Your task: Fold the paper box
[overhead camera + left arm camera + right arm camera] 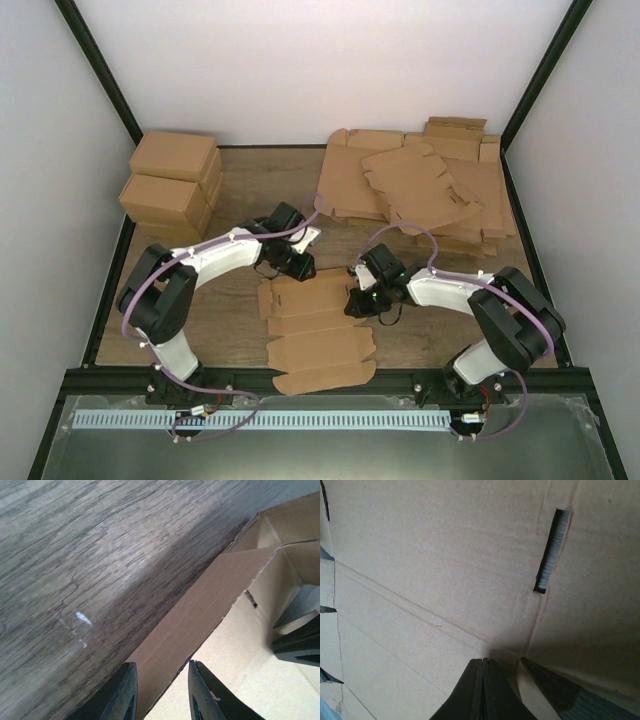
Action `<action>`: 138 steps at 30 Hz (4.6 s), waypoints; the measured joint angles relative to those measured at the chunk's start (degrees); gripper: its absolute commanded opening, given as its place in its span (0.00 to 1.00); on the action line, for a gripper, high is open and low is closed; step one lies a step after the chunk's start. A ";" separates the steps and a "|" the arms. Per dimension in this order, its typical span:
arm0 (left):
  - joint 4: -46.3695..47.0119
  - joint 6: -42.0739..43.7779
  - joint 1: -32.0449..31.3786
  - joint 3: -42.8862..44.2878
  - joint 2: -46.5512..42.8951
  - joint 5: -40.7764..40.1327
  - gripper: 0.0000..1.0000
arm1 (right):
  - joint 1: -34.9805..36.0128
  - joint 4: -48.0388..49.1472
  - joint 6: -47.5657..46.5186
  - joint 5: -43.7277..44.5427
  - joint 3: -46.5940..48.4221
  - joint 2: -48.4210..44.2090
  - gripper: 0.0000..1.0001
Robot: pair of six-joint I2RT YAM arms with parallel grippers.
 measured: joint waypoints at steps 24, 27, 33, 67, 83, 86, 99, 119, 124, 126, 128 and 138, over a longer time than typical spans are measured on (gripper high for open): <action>-4.46 0.85 -6.56 1.36 -0.52 -28.48 0.04 | -0.07 -1.03 1.14 5.44 0.11 -9.31 0.09; -5.86 0.85 -6.58 1.36 -2.71 -30.84 0.04 | -0.07 -1.01 3.30 6.36 0.61 -11.76 0.11; -9.20 0.68 -6.88 2.64 -7.72 -34.56 0.04 | -0.13 1.36 8.04 6.43 1.99 -15.37 0.16; -9.66 -2.49 -16.41 1.92 -11.26 -44.48 0.04 | -4.81 16.04 42.53 6.14 11.43 -6.25 0.42; -6.16 -1.53 -18.12 0.33 -13.09 -44.83 0.05 | -6.34 15.58 45.40 5.03 15.08 -2.99 0.52; -5.38 -1.07 -18.88 0.33 -13.38 -44.83 0.04 | -6.34 15.65 45.57 4.28 16.28 -1.03 0.52; -4.98 -0.35 -21.46 0.46 -13.18 -47.50 0.05 | -6.34 15.54 45.11 2.08 19.17 3.67 0.39; -2.64 -6.97 -7.41 0.59 -22.32 -25.11 0.85 | -6.38 22.75 40.74 -5.27 14.27 3.61 0.22; -0.37 -11.56 2.16 -5.25 -24.59 -15.52 0.90 | -6.38 19.61 38.42 -3.67 14.03 3.34 0.24; 0.70 -13.40 4.11 -8.50 -23.28 -12.68 0.99 | -6.38 17.79 37.55 -2.38 13.97 2.54 0.24; 1.92 -15.32 5.25 -11.52 -20.96 -10.60 1.00 | -6.38 17.05 36.48 -1.73 13.44 0.90 0.24; 7.93 -20.17 5.51 -18.58 -17.55 -9.42 1.00 | -6.40 15.52 28.15 -4.96 3.19 -12.00 0.01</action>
